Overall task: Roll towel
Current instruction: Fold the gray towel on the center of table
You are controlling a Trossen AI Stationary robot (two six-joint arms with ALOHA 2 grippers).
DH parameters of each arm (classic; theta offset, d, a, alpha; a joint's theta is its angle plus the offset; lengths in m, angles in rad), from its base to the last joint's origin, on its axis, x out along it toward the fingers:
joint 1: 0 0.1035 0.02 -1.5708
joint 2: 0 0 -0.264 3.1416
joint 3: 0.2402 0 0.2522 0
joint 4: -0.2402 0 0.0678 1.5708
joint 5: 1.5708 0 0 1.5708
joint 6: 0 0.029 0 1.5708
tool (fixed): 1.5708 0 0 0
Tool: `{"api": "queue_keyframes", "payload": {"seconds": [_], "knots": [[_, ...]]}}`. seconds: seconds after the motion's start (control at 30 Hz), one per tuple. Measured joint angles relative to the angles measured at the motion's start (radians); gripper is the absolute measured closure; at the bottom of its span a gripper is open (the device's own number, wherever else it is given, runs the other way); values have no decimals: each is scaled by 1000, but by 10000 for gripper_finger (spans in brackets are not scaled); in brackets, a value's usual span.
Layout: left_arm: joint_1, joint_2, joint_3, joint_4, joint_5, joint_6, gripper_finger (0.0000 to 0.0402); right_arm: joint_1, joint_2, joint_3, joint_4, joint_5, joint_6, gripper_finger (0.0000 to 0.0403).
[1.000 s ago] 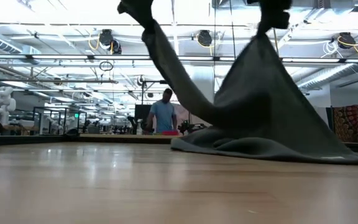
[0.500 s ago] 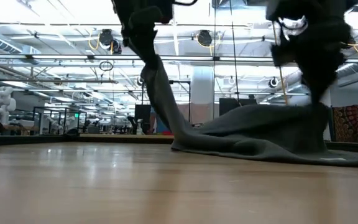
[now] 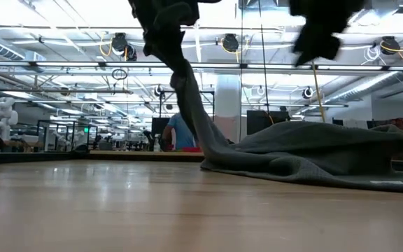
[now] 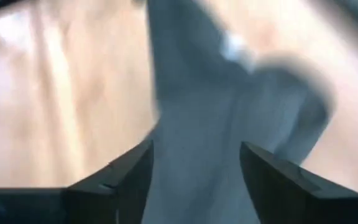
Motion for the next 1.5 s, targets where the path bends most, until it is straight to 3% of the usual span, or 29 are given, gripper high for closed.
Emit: {"api": "queue_keyframes", "payload": {"seconds": [0.07,0.17,0.43,0.67,1.17,1.33,1.5], "knots": [[0,0,0,22,6,-4,400,-19,56,2,101,70,-132,160],[0,0,0,49,8,-5,400,-66,173,0,147,82,-248,153],[0,0,0,47,7,-28,400,-161,437,-2,182,74,-314,152],[0,0,0,44,0,-58,400,-202,508,-2,341,48,-430,170],[10,0,0,31,-4,-82,400,-204,604,-1,358,65,-426,219],[10,0,0,30,-4,-81,400,-206,604,-1,356,83,-422,263],[10,0,0,30,-4,-81,400,-206,604,-1,349,76,-396,346]]}}
